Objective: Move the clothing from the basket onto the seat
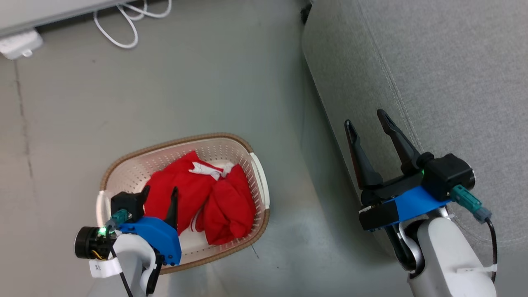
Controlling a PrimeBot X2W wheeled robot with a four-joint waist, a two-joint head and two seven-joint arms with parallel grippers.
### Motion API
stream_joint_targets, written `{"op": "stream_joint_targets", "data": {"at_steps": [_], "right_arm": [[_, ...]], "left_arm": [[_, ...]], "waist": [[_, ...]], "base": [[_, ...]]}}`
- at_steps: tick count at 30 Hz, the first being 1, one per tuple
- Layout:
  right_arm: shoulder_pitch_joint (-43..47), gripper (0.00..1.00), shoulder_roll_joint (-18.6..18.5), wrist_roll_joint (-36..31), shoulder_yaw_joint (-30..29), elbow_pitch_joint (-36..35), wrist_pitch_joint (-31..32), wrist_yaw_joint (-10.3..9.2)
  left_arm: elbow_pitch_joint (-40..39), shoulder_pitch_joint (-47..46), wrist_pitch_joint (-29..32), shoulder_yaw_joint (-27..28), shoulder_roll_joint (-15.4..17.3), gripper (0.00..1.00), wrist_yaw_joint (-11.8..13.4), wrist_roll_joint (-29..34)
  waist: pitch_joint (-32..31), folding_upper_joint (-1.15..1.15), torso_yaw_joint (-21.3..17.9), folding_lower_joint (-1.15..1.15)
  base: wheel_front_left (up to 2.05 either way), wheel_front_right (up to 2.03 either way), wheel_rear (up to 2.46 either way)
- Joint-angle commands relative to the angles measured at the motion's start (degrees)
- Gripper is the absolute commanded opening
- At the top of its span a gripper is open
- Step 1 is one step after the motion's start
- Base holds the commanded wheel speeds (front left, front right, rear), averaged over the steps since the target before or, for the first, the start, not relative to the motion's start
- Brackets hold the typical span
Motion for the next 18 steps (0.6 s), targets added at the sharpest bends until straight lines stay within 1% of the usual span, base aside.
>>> {"op": "stream_joint_targets", "data": {"at_steps": [1, 5, 6, 12, 18], "right_arm": [[-1.9, 1.0, -0.1, 0.5, 0.5, -0.5, -0.7, 0.03], [-4.3, 1.0, 0.0, 1.6, 2.0, -0.6, -1.6, 0.03], [-4.3, 1.0, 0.0, 1.6, 2.0, -0.6, -1.6, 0.03], [-7.1, 1.0, -0.1, 3.8, 5.2, -0.4, -2.9, 0.03], [-9.0, 1.0, -0.1, 5.6, 7.0, -0.9, -3.9, 0.03]], "left_arm": [[1.5, -2.6, 0.8, -0.4, 0.9, 1.0, -0.3, 0.2], [5.9, -6.8, 3.0, -0.6, 2.1, 1.0, -0.5, -0.1], [5.9, -6.8, 3.0, -0.6, 2.1, 1.0, -0.5, -0.1], [10.1, -11.4, 4.6, -0.7, 3.7, 1.0, -0.4, -0.2], [12.6, -14.5, 4.8, -0.5, 5.2, 1.0, 1.1, -0.2]], "waist": [[8.1, 0.0, -4.7, -0.01], [12.4, 0.0, -5.8, -0.01], [12.4, 0.0, -5.8, -0.01], [17.7, 0.0, -7.3, -0.01], [22.1, 0.0, -8.7, -0.01]], "base": [[0.0, 0.0, 0.0], [0.0, 0.0, 0.0], [0.0, 0.0, 0.0], [0.0, 0.0, 0.0], [0.0, 0.0, 0.0]]}}
